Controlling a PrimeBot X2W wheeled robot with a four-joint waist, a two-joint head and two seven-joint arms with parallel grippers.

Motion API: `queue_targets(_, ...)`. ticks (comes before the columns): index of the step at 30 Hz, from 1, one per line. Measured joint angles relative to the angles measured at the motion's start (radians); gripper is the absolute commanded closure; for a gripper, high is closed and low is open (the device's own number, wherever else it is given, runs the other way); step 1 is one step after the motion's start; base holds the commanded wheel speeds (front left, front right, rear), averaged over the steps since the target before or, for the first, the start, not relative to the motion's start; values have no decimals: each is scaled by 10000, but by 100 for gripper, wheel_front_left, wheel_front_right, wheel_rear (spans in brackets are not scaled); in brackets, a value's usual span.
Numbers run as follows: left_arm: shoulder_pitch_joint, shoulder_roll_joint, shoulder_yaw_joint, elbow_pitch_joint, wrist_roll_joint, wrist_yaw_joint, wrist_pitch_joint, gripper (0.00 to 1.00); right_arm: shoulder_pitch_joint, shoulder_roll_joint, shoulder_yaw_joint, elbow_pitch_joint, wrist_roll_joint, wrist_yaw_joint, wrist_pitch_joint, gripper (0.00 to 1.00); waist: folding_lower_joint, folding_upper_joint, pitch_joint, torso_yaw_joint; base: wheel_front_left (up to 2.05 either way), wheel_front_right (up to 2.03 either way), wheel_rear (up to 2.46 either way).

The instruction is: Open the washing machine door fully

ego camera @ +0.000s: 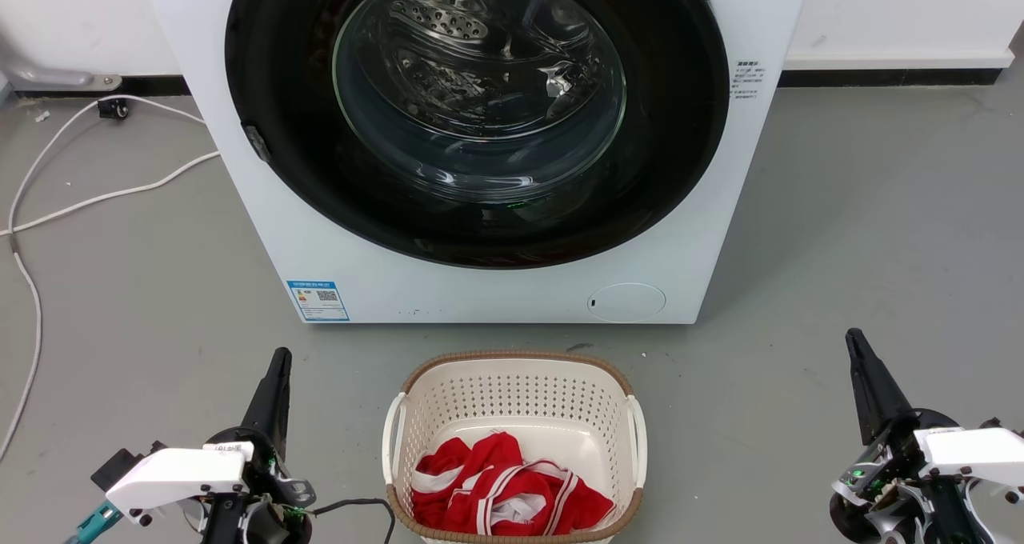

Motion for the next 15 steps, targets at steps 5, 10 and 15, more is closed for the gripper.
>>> queue_targets(5,0,-2,2,0,0,0,0,100,-1,4,-8,0,-2,0,2,100,0,0,0,0,0,0,0)
queue_targets(10,0,-2,2,0,0,0,0,100,-2,6,-12,0,-2,0,4,100,0,0,0,0,0,0,0)
queue_targets(15,0,-2,2,0,2,0,2,100,-3,10,-17,0,-6,0,6,100,0,0,0,0,0,0,0)
